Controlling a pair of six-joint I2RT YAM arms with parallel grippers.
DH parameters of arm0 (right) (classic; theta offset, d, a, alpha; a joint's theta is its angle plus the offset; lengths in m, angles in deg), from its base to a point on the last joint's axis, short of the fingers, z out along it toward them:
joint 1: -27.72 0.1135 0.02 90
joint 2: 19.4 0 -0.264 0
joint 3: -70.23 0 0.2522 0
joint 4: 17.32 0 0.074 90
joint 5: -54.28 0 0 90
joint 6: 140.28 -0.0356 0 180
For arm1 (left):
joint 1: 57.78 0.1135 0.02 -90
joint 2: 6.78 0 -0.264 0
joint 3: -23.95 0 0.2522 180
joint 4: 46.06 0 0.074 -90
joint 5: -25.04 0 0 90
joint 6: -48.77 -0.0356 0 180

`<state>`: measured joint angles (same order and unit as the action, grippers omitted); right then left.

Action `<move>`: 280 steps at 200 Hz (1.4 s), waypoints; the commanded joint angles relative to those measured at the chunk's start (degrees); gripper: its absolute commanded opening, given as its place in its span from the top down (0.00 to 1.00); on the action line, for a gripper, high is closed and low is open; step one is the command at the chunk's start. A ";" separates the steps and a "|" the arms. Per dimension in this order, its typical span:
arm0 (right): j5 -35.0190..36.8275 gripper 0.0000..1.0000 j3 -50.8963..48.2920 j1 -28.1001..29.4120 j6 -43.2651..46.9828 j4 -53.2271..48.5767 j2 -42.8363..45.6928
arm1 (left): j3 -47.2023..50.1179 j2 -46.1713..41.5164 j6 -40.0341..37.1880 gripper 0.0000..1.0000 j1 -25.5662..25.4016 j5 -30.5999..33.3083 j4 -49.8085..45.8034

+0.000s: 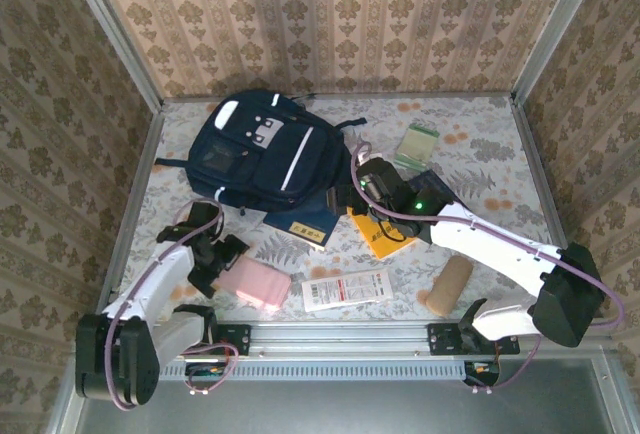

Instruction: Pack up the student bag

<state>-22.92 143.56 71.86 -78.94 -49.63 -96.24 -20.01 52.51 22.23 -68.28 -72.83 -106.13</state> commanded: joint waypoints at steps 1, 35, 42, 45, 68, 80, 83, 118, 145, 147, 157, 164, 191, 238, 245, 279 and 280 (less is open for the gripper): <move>-2.92 0.02 -1.10 0.25 -1.92 3.43 0.32 | 1.17 1.63 2.28 0.00 0.31 -1.37 5.42; -6.00 0.03 -0.95 0.77 -2.73 4.31 -2.36 | 1.87 4.27 2.38 0.00 0.31 -1.71 9.23; -6.16 0.03 -0.86 0.90 -2.86 4.36 -2.44 | 2.06 4.78 2.36 0.00 0.31 -1.70 9.92; -6.22 0.03 -0.82 0.96 -2.86 4.31 -2.44 | 2.15 5.07 2.41 0.00 0.31 -1.71 9.99; -6.23 0.04 -0.91 1.36 -2.66 4.57 -2.44 | 2.02 6.81 2.01 0.03 0.40 -1.38 10.20; -6.12 0.04 -0.86 1.36 -2.50 4.44 -3.90 | 1.68 7.41 2.43 0.05 0.40 -0.75 9.14; -6.12 0.04 -0.82 1.34 -2.52 4.40 -3.93 | 1.54 7.54 2.49 0.06 0.40 -0.67 8.93; -6.16 0.05 -0.76 1.34 -1.93 3.91 -3.42 | 0.54 6.04 2.55 0.17 0.39 -2.17 8.60; -6.45 0.05 -0.77 1.34 -1.63 3.69 -3.32 | -0.77 2.82 2.69 0.25 0.39 -2.06 7.48; -6.53 0.05 -0.77 1.33 -1.58 3.69 -3.25 | -0.88 2.60 2.71 0.26 0.39 -2.06 7.31; -7.55 0.05 -0.84 1.36 -1.21 4.01 -3.23 | -1.53 1.45 2.82 0.27 0.48 -2.29 6.52; -8.79 0.05 -1.02 1.39 -0.90 4.59 -3.23 | -2.27 0.68 2.89 0.28 0.57 -2.59 5.86; -18.68 0.05 -2.80 1.37 1.56 8.38 -1.58 | -6.68 -2.52 2.83 0.28 0.73 -3.44 2.10; -35.08 0.08 -9.92 -0.31 -4.23 23.20 -1.72 | -14.20 -6.08 3.98 0.27 0.92 -5.40 -2.24; -37.26 0.09 -10.72 -0.54 -6.88 25.89 -2.42 | -14.89 -6.40 4.44 0.27 0.92 -5.71 -2.66; -43.81 0.10 -16.30 0.82 -21.67 49.36 -8.12 | -15.48 -8.75 7.63 0.27 0.92 -6.41 -2.23; -43.73 0.10 -16.31 0.93 -21.82 49.60 -8.22 | -15.45 -8.84 7.77 0.27 0.92 -6.47 -2.13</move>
<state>-58.57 130.36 71.69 -89.08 -19.62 -101.00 -34.37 45.87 26.36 -67.80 -77.40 -106.28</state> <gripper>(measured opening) 0.901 0.842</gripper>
